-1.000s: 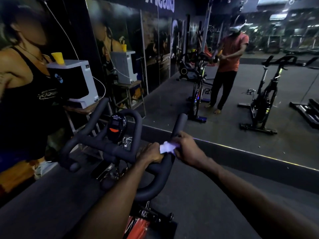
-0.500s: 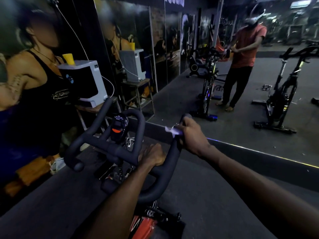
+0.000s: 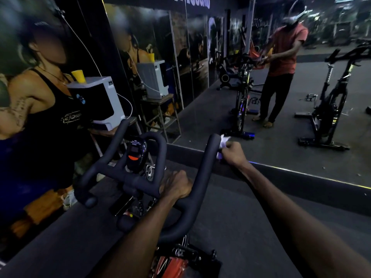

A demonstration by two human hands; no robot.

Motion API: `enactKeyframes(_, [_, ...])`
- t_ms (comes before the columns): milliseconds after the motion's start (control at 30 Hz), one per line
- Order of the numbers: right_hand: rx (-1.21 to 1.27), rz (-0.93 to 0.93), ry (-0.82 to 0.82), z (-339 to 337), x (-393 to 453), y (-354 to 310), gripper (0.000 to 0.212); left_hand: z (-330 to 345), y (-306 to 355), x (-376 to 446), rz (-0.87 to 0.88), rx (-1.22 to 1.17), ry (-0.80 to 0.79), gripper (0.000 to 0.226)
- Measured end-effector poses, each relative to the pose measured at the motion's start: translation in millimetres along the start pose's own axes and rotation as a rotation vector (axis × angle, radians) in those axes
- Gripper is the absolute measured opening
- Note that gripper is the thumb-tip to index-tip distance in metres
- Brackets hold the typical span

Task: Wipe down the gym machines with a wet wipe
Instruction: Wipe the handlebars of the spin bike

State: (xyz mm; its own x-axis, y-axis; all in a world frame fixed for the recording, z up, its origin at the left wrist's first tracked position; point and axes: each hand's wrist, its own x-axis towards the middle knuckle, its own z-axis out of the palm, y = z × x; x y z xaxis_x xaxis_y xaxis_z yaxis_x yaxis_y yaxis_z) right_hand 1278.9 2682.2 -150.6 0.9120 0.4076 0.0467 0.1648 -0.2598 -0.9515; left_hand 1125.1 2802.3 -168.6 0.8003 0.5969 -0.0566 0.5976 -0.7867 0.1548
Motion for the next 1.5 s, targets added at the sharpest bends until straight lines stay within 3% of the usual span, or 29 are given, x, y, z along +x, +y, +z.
enactKeyframes(67, [0.294, -0.005, -0.012, 1, 9, -4, 0.041, -1, 1, -1, -0.01, 0.006, 0.015, 0.038])
enactKeyframes(133, [0.538, 0.066, -0.162, 4, 8, -1, 0.02, -2, 1, -1, -0.009, 0.014, 0.014, 0.039])
enactKeyframes(200, [0.648, 0.181, -0.402, 2, 2, 13, 0.028, -2, 2, -1, -0.007, 0.012, 0.008, 0.039])
enactKeyframes(233, [0.682, 0.223, -0.428, 0, 1, 15, 0.029, -3, 2, -2, -0.008, 0.009, 0.007, 0.04])
enactKeyframes(367, [1.07, 0.399, -0.169, -1, 18, 6, 0.017, -4, 2, -3, -0.01, 0.013, -0.002, 0.04])
enactKeyframes(433, [1.225, 0.43, -0.145, 9, 18, 2, 0.034, -5, 3, -3, -0.012, 0.007, -0.005, 0.039])
enactKeyframes(500, [1.241, 0.468, -0.185, 24, 12, 9, 0.048, -5, 3, -3, -0.011, 0.005, -0.005, 0.038])
enactKeyframes(667, [1.116, 0.485, -0.091, 35, 11, 27, 0.033, -5, 2, -4, -0.017, -0.001, 0.02, 0.038])
enactKeyframes(833, [1.161, 0.446, -0.078, 18, 13, 24, 0.058, -4, 2, -2, -0.031, -0.015, 0.007, 0.039])
enactKeyframes(1000, [1.24, 0.31, -0.175, 18, 11, 4, 0.024, -4, 2, -3, -0.037, -0.017, 0.003, 0.038])
enactKeyframes(1167, [1.171, 0.378, -0.104, 15, 11, 33, 0.023, -4, 1, -4, -0.018, -0.02, 0.018, 0.035])
enactKeyframes(1233, [1.249, 0.331, -0.097, 11, 12, 38, 0.012, -4, 1, -3, -0.017, -0.023, 0.021, 0.035])
enactKeyframes(1300, [1.277, 0.278, -0.137, 13, 16, 33, 0.032, -3, 1, -2, -0.018, -0.031, 0.02, 0.035])
enactKeyframes(1400, [1.23, 0.256, -0.125, 22, 21, 10, 0.017, -3, 1, -2, -0.014, -0.037, 0.014, 0.035])
enactKeyframes(1500, [1.137, 0.298, -0.036, 31, 23, 3, 0.035, -3, 1, -2, -0.018, -0.042, 0.012, 0.035])
